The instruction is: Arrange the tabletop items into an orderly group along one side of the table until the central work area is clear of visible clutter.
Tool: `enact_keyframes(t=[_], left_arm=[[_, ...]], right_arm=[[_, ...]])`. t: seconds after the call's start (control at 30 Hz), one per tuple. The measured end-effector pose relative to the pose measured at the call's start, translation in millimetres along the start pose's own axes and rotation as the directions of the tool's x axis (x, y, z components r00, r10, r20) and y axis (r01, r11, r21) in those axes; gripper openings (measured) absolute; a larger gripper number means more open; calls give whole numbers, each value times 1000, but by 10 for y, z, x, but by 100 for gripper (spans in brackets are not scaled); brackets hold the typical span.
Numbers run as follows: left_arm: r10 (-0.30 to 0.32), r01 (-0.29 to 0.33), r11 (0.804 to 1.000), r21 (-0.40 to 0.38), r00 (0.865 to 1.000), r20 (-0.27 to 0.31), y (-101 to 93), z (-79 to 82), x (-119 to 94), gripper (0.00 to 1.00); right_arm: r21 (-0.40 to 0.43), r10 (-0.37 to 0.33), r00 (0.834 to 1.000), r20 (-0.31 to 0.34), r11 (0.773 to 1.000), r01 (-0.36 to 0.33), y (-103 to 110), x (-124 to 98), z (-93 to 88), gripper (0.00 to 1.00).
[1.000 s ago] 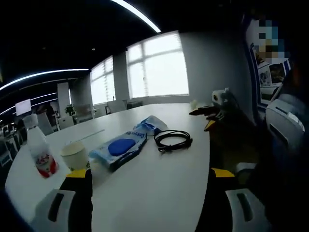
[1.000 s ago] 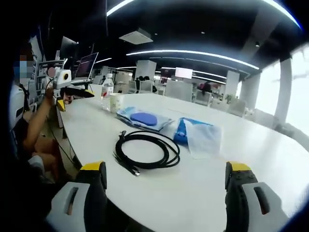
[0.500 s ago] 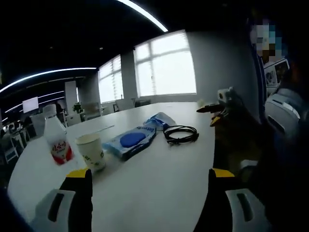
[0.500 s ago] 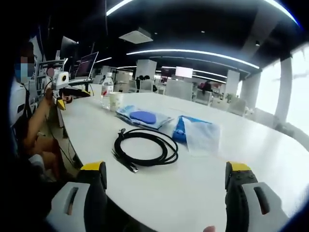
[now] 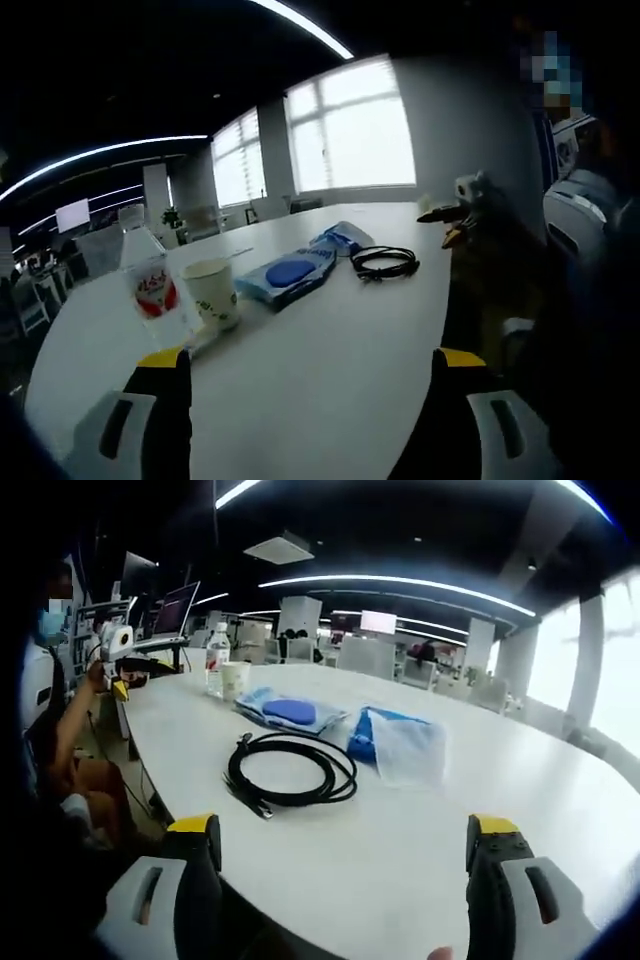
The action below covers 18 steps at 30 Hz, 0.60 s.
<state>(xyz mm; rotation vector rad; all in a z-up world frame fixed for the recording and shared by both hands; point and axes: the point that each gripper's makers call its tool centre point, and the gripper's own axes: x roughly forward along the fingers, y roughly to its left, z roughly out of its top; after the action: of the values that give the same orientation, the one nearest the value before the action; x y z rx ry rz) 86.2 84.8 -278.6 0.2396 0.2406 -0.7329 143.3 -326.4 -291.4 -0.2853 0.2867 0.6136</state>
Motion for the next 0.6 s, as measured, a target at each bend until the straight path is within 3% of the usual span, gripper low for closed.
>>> enact_keyframes(t=[0.47, 0.6], left_arm=[[78, -80, 996, -35, 996, -50, 175, -260, -333, 100], [90, -92, 995, -49, 995, -34, 169, -263, -394, 100]], right_arm=[[39, 5, 1000, -28, 999, -4, -109, -87, -161, 100], [33, -1, 999, -34, 999, 2, -105, -97, -185, 100]])
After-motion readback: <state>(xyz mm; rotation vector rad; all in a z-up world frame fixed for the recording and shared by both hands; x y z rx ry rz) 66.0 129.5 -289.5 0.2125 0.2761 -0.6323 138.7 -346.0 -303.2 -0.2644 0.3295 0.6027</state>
